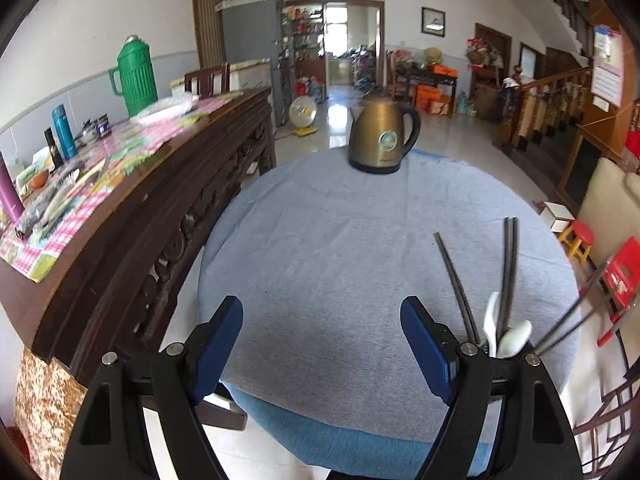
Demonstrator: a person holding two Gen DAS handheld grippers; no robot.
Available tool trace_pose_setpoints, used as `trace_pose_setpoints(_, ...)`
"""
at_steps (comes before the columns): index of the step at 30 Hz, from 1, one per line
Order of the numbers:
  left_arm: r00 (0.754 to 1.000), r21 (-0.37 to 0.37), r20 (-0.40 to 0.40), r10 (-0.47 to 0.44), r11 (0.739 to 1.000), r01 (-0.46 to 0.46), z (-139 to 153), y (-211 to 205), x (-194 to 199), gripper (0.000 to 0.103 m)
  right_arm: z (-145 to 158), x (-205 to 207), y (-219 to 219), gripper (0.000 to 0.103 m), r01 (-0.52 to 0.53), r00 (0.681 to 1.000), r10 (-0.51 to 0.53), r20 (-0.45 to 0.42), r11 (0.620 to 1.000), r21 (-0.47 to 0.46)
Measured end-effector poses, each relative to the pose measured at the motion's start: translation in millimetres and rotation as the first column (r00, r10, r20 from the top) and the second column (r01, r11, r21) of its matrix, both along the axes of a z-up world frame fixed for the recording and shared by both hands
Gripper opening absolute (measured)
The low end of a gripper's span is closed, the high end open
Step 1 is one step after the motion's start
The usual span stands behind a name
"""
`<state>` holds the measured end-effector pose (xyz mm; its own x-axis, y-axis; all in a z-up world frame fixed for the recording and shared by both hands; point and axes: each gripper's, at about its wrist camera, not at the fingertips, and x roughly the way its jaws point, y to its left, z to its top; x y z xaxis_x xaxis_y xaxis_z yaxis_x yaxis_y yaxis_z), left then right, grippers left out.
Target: Organize utensils
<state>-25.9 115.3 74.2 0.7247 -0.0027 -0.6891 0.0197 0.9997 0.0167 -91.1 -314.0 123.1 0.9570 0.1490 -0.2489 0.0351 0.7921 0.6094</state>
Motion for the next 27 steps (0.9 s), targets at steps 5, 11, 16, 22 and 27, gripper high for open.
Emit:
trace_pose_setpoints(5,0.999,0.01,-0.044,0.0,1.0,0.0,-14.7,-11.4,18.6,0.081,-25.8,29.9,-21.1,0.054,-0.029,0.997,0.031,-0.076,0.999,0.03)
trace_pose_setpoints(11,0.997,0.016,-0.072,-0.022,1.0,0.023,-29.3,-17.3,37.3,0.081,-70.7,95.1,-26.7,0.054,-0.149,0.968,0.158,-0.197,0.987,0.059)
trace_pose_setpoints(16,0.992,-0.002,-0.129,-0.006,1.0,0.006,-51.1,-8.6,48.4,0.081,-116.6,159.1,-22.3,0.054,-0.213,0.91,0.244,-0.336,0.969,0.126)
trace_pose_setpoints(22,0.987,0.006,-0.157,-0.037,0.999,0.038,-66.6,-11.4,78.1,0.081,-150.7,235.1,19.6,0.054,-0.347,0.809,0.373,-0.454,0.927,0.145)
trace_pose_setpoints(27,0.978,-0.014,-0.195,-0.069,0.998,0.067,-79.9,-22.2,120.6,0.081,-179.4,284.5,64.6,0.054,-0.423,0.732,0.419,-0.537,0.898,0.124)
